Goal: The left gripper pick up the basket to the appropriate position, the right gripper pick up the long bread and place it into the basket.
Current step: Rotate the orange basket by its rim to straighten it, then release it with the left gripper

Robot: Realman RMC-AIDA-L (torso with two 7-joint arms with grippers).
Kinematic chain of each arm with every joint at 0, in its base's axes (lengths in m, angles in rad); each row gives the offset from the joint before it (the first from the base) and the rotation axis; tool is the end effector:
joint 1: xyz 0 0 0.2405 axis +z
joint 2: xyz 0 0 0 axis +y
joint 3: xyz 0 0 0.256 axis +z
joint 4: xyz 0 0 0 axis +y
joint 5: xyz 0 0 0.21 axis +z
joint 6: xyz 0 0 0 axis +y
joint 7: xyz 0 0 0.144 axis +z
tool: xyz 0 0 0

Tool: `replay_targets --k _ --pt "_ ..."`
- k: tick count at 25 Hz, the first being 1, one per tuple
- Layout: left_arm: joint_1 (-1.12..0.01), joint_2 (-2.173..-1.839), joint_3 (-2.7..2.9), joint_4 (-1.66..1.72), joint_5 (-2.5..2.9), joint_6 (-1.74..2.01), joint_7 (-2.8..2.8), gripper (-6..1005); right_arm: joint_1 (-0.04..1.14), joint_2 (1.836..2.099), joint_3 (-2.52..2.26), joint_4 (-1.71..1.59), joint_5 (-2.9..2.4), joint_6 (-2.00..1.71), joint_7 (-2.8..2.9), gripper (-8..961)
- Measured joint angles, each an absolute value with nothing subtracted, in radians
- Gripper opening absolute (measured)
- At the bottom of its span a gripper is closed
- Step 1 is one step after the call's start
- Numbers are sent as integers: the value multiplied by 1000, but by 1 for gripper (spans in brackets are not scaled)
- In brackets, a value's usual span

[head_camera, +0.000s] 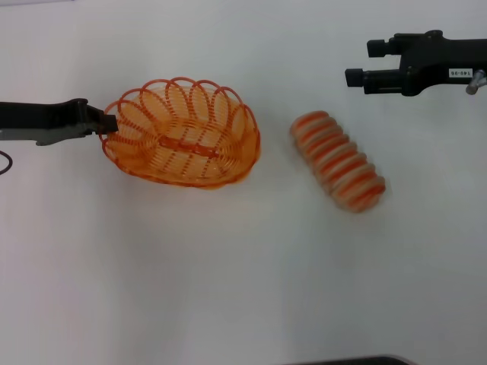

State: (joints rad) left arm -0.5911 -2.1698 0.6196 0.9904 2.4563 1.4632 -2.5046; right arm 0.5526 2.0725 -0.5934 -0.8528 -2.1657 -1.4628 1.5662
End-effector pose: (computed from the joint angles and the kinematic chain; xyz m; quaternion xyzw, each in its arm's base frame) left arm -0.2655 0.3564 0.0166 -0.7575 -0.6220 -0.1234 0.1552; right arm 0.2735 0.3610 0.0439 -0.9266 0.2550 0.1655 0.2216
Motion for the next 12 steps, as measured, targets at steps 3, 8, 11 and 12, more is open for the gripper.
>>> replay_targets --k 3,8,11,12 --pt "-581 -2171 626 964 2440 1434 -2503 63 552 2074 -593 -853 -2150 -1461 1563 780" --pt "-577 -2169 643 929 2425 1385 -2496 62 551 2074 -594 -853 -2140 -1458 1560 780" --pt "-576 -2171 661 926 2421 1362 -2497 62 551 2074 -594 -853 -2137 -1453 1560 780" --pt "-576 -2171 667 923 2417 1354 -2497 62 551 2074 -594 -852 -2135 -1451 1560 780"
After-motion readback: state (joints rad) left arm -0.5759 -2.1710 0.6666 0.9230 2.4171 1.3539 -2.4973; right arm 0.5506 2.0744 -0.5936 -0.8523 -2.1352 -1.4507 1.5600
